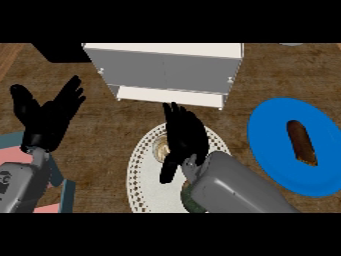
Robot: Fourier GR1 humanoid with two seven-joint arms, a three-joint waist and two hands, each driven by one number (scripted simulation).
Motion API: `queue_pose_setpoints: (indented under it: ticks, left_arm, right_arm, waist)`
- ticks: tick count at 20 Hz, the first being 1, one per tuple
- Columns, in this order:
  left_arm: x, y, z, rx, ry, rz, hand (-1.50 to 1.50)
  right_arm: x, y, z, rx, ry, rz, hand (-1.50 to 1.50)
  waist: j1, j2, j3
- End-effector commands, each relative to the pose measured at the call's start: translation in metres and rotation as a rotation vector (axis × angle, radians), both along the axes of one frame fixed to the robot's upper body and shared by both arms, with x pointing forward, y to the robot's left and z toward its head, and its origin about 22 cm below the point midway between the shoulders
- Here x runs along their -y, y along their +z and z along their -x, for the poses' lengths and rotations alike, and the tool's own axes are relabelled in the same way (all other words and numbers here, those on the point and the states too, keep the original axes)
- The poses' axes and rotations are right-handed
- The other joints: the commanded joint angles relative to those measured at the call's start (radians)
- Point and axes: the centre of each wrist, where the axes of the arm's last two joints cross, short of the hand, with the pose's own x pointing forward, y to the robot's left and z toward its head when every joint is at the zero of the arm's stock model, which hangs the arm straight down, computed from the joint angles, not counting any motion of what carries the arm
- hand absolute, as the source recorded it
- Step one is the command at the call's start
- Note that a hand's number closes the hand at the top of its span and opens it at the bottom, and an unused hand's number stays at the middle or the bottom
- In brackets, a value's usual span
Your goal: Pick the cupcake from the placemat and place it in the tiered shelf
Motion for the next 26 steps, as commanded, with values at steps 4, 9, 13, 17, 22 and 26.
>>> queue_pose_setpoints:
  ticks: [4, 9, 13, 17, 22, 26]
  left_arm:
    - [-0.026, -0.069, 0.039, -0.208, 0.106, 0.030, 0.00]
    - [-0.022, -0.066, 0.044, -0.224, 0.080, 0.044, 0.00]
    - [-0.032, -0.067, 0.045, -0.208, 0.081, 0.024, 0.00]
    - [-0.023, -0.079, 0.051, -0.216, 0.090, 0.029, 0.00]
    - [-0.025, -0.073, 0.053, -0.213, 0.081, 0.012, 0.00]
    - [-0.023, -0.074, 0.044, -0.210, 0.079, 0.029, 0.00]
  right_arm:
    - [-0.006, -0.023, -0.001, 0.004, -0.095, 0.076, -1.50]
    - [-0.012, -0.017, -0.010, 0.026, -0.089, 0.099, -1.50]
    - [-0.014, -0.028, -0.008, 0.039, -0.082, 0.067, -1.50]
    - [-0.012, -0.036, -0.013, 0.056, -0.077, 0.043, -1.50]
    - [-0.004, -0.055, -0.018, 0.035, -0.059, 0.024, -1.50]
    - [-0.017, -0.068, -0.006, -0.050, 0.170, 0.192, 1.50]
  waist:
    - [0.007, 0.018, -0.036]
    - [0.019, 0.013, -0.035]
    - [0.014, 0.015, -0.035]
    - [0.013, 0.019, -0.035]
    - [0.016, 0.018, -0.034]
    - [0.029, 0.023, -0.035]
